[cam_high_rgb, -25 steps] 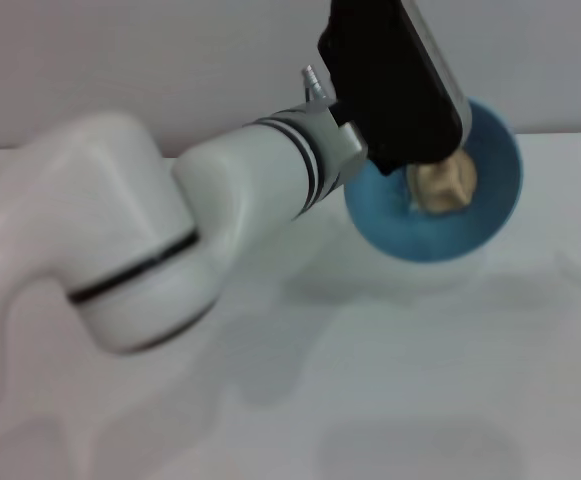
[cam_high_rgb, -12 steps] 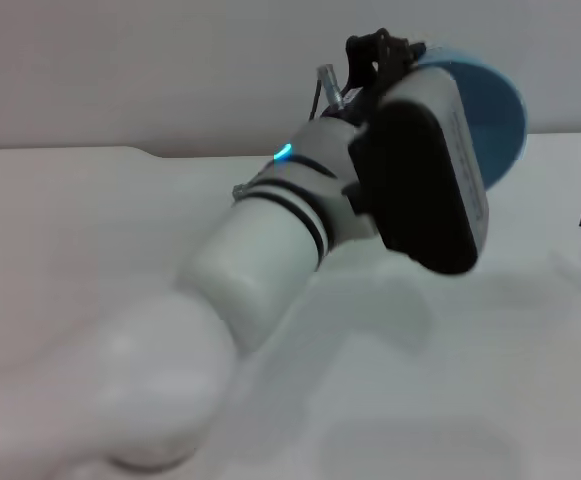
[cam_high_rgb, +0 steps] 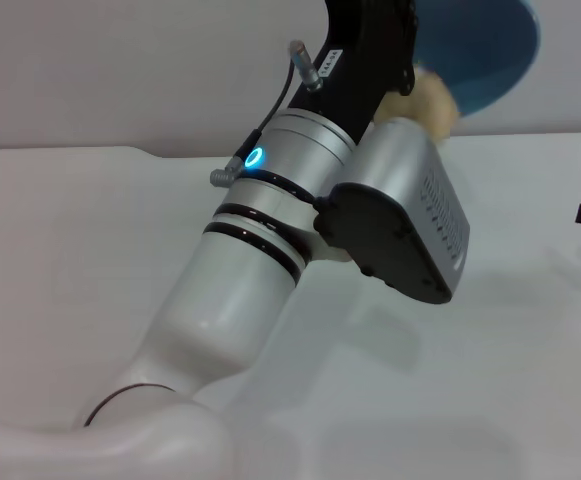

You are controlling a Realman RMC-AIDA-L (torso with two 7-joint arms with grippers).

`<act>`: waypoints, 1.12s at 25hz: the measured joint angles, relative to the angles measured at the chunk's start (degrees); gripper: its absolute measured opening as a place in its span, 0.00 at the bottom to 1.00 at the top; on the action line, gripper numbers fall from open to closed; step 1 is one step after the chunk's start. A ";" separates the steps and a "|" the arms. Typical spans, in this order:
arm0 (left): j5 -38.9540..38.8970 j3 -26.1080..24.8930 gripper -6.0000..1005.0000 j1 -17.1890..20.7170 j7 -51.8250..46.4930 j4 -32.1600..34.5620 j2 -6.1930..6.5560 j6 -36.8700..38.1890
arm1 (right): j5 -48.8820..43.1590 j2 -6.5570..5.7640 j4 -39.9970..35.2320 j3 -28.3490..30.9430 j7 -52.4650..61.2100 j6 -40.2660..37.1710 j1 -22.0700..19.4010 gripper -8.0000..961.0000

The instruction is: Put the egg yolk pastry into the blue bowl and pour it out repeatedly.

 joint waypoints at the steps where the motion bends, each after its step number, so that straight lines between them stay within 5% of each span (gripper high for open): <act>1: 0.45 0.12 0.01 0.00 -0.10 -0.24 0.00 -0.32 | 0.15 0.01 0.00 -0.06 0.00 0.00 0.05 0.53; 13: -3.18 -1.77 0.01 0.46 -1.37 -0.66 -0.02 3.69 | 0.73 0.04 0.58 -0.41 0.00 -0.15 1.18 0.53; 21: -27.23 -20.83 0.01 0.16 1.42 1.46 0.53 22.17 | 0.72 -0.02 2.34 -0.55 -0.62 -0.15 2.89 0.53; 28: -53.05 -33.82 0.01 0.05 14.15 1.67 0.96 27.79 | 0.44 -0.24 2.64 -3.27 -0.62 -0.13 3.81 0.53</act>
